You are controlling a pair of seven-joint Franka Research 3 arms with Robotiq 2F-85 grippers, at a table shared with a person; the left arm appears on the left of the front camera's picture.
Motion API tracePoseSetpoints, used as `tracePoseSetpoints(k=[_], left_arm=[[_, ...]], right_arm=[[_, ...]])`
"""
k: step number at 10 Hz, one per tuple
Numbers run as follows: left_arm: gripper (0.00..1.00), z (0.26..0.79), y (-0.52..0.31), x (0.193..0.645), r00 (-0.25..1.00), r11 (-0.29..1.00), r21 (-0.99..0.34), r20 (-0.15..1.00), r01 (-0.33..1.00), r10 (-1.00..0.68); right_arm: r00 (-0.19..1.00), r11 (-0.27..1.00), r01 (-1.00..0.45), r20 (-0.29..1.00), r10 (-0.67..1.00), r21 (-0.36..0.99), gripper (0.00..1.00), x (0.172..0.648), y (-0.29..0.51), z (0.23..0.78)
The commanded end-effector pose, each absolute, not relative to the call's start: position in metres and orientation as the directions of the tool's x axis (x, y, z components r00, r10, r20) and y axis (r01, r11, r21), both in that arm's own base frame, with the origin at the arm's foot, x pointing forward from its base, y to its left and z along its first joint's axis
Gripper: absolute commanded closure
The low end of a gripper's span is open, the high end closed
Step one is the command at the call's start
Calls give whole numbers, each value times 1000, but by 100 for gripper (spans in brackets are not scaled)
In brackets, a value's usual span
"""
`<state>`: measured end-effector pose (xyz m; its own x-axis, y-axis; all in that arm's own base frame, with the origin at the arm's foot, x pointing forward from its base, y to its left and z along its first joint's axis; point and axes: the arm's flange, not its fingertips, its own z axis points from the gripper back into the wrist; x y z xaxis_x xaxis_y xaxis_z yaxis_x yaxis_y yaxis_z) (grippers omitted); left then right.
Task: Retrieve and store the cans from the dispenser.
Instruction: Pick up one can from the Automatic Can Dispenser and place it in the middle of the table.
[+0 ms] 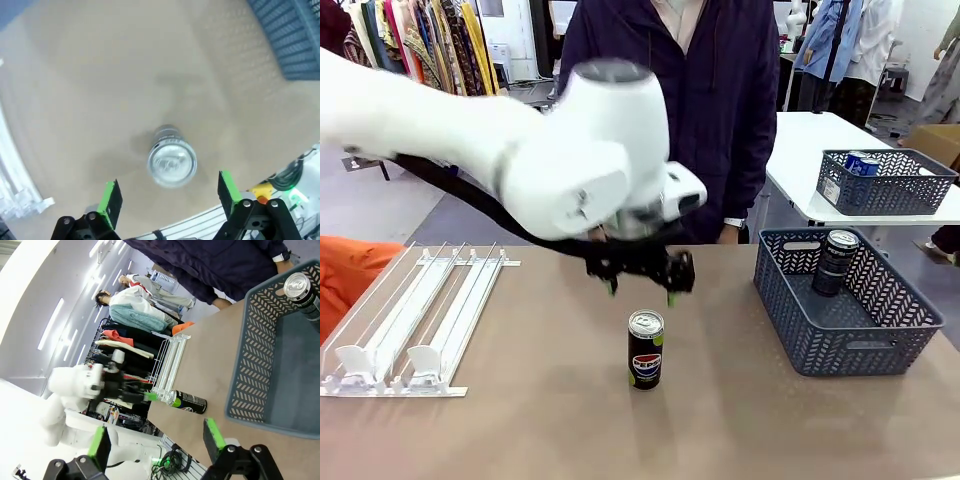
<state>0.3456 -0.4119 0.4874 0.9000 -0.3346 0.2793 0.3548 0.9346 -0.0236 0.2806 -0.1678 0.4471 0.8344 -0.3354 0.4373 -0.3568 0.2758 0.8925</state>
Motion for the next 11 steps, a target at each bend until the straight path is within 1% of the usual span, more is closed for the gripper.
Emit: tracePoseSetpoints(k=[1,2,3,4,5,6,7,8,9,10,11], left_arm=[[0,550,-340,311,866,918,-46,352,394,-354],[0,576,-287,301,859,902,-132,387,412,-335],[0,586,-234,304,887,918,-216,401,334,-228],[0,589,-178,311,915,904,-326,377,278,-145],[0,590,-122,316,929,893,-398,366,209,-54],[0,583,-56,317,932,767,-568,348,297,-103],[0,569,-5,318,935,693,-670,354,266,-17],[0,548,40,313,918,512,-789,397,340,2],[0,522,72,310,914,417,-849,395,325,93],[0,495,90,312,900,277,-901,392,335,188],[0,477,84,320,943,318,-913,308,256,126]], right_arm=[[822,262,-369,445,-356,891,0,284,-167,451],[822,262,-369,445,-356,891,0,284,-167,451],[822,262,-369,445,-356,891,0,284,-167,451],[822,262,-369,445,-356,891,0,284,-167,451],[822,262,-369,445,-356,891,0,284,-167,451],[822,262,-369,445,-356,891,0,284,-167,451],[822,262,-369,445,-356,891,0,284,-167,451],[822,262,-369,445,-356,891,0,284,-167,451],[822,262,-369,445,-356,891,0,284,-167,451],[822,262,-369,445,-356,891,0,284,-167,451],[822,262,-369,445,-356,891,0,284,-167,451]])
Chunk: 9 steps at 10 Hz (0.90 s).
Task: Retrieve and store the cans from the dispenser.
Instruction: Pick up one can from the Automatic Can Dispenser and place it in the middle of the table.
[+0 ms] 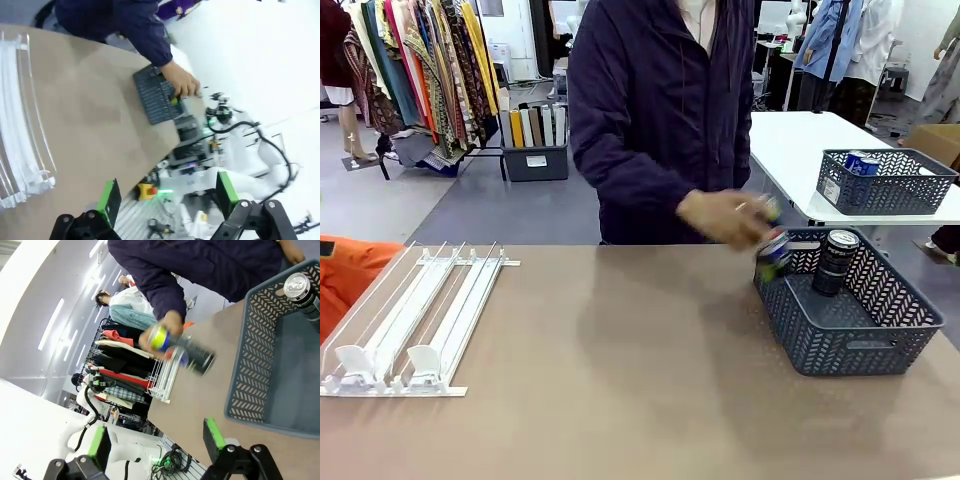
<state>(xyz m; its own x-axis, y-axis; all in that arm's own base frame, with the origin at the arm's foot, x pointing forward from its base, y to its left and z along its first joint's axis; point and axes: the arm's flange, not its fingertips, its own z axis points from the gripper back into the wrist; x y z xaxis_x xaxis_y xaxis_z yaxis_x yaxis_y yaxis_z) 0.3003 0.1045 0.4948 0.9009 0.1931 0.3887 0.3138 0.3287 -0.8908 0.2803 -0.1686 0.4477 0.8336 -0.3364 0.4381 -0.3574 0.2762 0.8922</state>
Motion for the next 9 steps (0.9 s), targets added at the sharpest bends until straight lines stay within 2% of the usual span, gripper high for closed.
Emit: tracePoseSetpoints(k=[1,9], left_arm=[[0,517,92,299,887,412,-846,432,337,162],[0,517,92,299,887,412,-846,432,337,162]], right_arm=[[822,262,-369,445,-356,891,0,284,-167,451],[822,262,-369,445,-356,891,0,284,-167,451]])
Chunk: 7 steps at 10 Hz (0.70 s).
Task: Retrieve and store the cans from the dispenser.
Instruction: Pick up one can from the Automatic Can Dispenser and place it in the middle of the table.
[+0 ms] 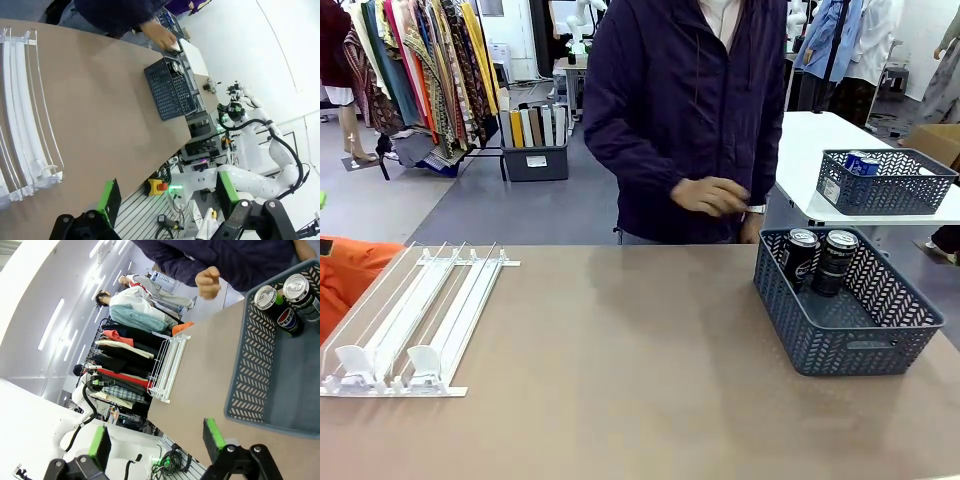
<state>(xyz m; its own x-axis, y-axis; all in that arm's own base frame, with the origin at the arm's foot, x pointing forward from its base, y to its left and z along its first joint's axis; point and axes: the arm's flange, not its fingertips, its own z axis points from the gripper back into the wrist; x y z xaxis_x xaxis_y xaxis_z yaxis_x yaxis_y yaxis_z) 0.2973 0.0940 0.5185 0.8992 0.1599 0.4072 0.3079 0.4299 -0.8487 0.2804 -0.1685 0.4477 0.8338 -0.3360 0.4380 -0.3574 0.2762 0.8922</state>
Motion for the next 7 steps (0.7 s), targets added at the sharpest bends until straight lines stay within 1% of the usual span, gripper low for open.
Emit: tracePoseSetpoints(k=[1,7], left_arm=[[0,517,92,299,887,412,-846,432,337,162],[0,517,92,299,887,412,-846,432,337,162]], right_arm=[[822,262,-369,445,-356,891,0,284,-167,451],[822,262,-369,445,-356,891,0,284,-167,451]])
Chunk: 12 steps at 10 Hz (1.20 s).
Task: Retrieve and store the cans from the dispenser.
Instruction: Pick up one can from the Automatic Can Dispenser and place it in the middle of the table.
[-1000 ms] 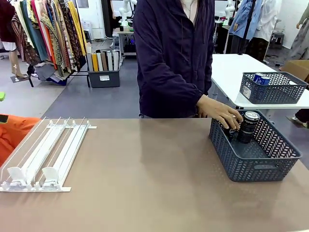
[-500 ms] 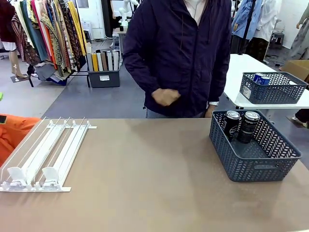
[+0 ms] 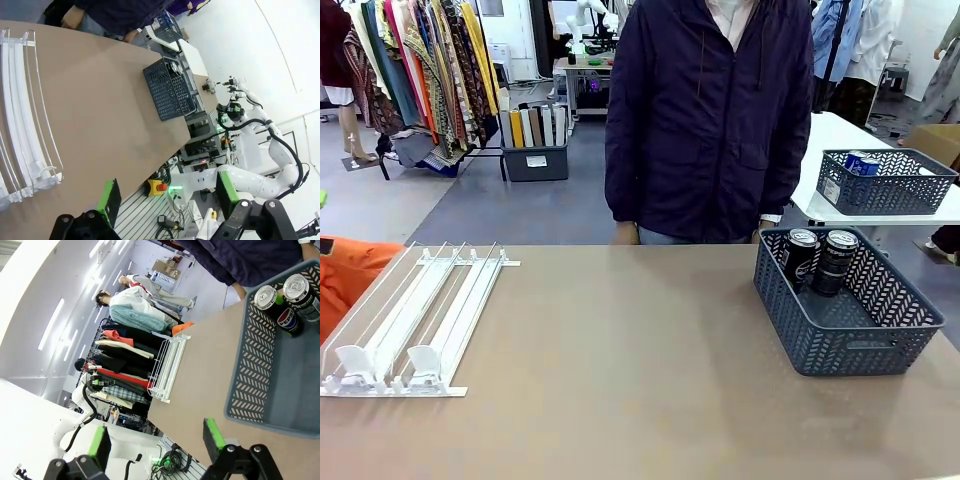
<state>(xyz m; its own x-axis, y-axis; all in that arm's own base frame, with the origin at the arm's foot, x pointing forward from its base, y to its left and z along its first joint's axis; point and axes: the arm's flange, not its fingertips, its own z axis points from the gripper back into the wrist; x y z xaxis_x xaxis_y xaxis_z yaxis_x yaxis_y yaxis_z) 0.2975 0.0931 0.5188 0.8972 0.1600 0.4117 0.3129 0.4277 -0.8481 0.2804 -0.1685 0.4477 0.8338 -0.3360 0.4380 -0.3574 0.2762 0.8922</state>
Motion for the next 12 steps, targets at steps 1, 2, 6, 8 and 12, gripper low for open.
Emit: tracePoseSetpoints(k=[1,2,6,8,12], left_arm=[[0,517,92,299,887,412,-846,432,337,162],[0,517,92,299,887,412,-846,432,337,162],[0,517,92,299,887,412,-846,432,337,162],[0,517,92,299,887,412,-846,432,337,162],[0,517,92,299,887,412,-846,432,337,162]], right_arm=[[822,262,-369,445,-356,891,0,284,-167,451],[822,262,-369,445,-356,891,0,284,-167,451],[822,262,-369,445,-356,891,0,284,-167,451],[822,262,-369,445,-356,891,0,284,-167,451],[822,262,-369,445,-356,891,0,284,-167,451]])
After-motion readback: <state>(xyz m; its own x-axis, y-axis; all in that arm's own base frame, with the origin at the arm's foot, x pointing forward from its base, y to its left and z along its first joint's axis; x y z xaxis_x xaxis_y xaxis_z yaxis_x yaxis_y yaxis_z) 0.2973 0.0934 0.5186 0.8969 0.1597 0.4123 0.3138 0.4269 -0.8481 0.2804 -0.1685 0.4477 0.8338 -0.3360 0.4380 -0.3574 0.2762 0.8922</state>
